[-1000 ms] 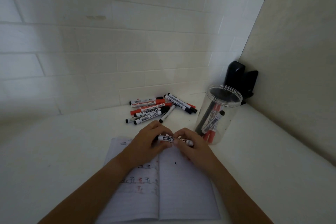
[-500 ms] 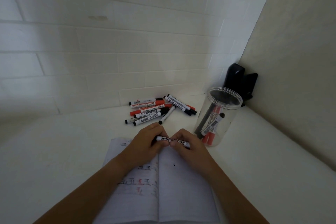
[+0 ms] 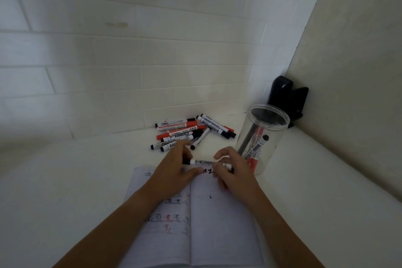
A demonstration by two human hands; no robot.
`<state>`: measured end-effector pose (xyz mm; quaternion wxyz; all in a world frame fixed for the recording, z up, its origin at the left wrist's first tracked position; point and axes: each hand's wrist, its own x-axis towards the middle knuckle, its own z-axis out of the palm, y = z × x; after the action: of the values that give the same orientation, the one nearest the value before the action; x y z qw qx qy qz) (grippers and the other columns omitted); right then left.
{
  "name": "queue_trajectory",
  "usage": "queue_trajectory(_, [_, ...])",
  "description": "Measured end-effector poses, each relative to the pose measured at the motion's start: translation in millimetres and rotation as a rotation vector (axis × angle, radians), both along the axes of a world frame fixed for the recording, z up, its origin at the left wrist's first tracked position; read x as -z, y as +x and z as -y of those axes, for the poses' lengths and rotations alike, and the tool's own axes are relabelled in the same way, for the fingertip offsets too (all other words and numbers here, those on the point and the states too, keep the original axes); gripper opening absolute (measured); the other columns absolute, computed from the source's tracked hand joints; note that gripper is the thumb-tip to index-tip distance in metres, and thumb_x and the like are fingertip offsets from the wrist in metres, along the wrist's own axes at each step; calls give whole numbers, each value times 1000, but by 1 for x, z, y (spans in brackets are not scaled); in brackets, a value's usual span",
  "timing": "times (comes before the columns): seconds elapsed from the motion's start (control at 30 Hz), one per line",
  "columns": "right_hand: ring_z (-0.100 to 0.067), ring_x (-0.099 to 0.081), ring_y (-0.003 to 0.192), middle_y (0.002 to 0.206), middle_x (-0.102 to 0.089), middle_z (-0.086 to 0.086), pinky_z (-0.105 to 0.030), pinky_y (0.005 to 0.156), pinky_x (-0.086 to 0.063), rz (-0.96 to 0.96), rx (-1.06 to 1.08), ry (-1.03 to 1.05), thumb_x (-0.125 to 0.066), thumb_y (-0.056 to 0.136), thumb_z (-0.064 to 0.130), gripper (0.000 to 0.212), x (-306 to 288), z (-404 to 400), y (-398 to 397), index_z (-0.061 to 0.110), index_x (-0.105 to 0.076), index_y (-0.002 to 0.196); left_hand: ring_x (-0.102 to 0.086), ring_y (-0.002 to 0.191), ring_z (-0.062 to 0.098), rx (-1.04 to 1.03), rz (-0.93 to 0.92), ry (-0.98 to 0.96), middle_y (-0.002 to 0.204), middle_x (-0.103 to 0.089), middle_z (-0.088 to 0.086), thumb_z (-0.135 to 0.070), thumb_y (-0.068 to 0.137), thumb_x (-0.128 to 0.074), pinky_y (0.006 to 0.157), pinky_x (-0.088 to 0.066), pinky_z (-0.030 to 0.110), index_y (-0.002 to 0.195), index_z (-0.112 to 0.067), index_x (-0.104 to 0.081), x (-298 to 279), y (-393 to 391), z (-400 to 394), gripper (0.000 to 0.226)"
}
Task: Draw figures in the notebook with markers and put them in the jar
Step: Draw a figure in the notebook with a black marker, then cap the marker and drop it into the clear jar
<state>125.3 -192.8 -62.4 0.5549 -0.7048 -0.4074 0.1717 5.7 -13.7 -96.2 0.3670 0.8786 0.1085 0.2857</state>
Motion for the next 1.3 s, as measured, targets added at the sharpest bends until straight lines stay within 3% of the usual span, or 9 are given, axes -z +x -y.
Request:
queue_trajectory(0.07, [-20,-61,47,75,-72,-9,-25,45,-45,87,72,55,-66,100,19,6,-15,3,0,17,-61,100,-55,92,3,-49,-41,2,101,-52,-15,-45,78,-81,73,-49,17,137,-34,-30,2,-1,-3,78])
queue_trajectory(0.2, [-18,-57,47,66,-65,-3,-24,44,-46,221,183,215,-72,95,21,6,-56,9,-6,20,-67,93,-50,93,6,-37,-79,270,97,-52,-16,-64,82,-64,78,-47,30,112,-34,-56,5,0,-4,44])
queue_trajectory(0.3, [-8,-52,48,59,-58,6,-19,50,-43,314,323,330,-70,97,20,10,-86,12,-9,17,-66,88,-49,98,12,5,-84,355,99,-54,-14,-70,80,-60,85,-47,36,99,-32,-63,8,3,-4,43])
queue_trajectory(0.43, [-12,-64,70,76,-64,0,-23,65,-48,421,492,399,-63,100,35,20,-117,16,5,19,-63,89,-46,104,11,-6,-129,367,104,-51,-15,-73,77,-59,88,-45,38,99,-35,-60,8,3,-3,44])
queue_trajectory(0.6, [5,-61,69,76,-62,8,-6,63,-41,484,615,421,-62,103,25,16,-145,24,28,10,-61,97,-47,127,8,30,-214,355,127,-54,-16,-75,78,-53,104,-37,39,111,-39,-59,4,2,-1,50])
queue_trajectory(0.77, [7,-60,60,75,-56,9,-6,55,-41,531,677,391,-58,104,17,12,-150,32,34,11,-51,112,-50,125,4,45,-264,335,129,-55,-19,-75,80,-54,106,-40,39,114,-40,-57,1,2,0,48])
queue_trajectory(0.9, [-8,-61,61,73,-61,2,-26,55,-49,649,609,68,-57,103,23,17,-129,31,52,12,-53,116,-55,116,4,37,-268,329,122,-55,-21,-75,81,-54,101,-44,37,111,-41,-56,-2,1,1,46])
queue_trajectory(1.1, [-18,-52,56,61,-53,1,-33,61,-42,985,377,-354,-43,107,41,45,-114,27,56,19,-45,67,-53,116,1,35,-283,327,122,-53,-24,-78,81,-51,102,-44,38,110,-46,-52,-2,1,1,43])
queue_trajectory(1.3, [-22,-64,69,79,-70,-3,-41,78,-55,1085,367,-370,-57,100,34,21,-109,29,53,15,-61,93,-52,114,-1,45,-237,319,121,-55,-23,-77,81,-53,102,-45,37,109,-46,-54,-3,-2,2,42])
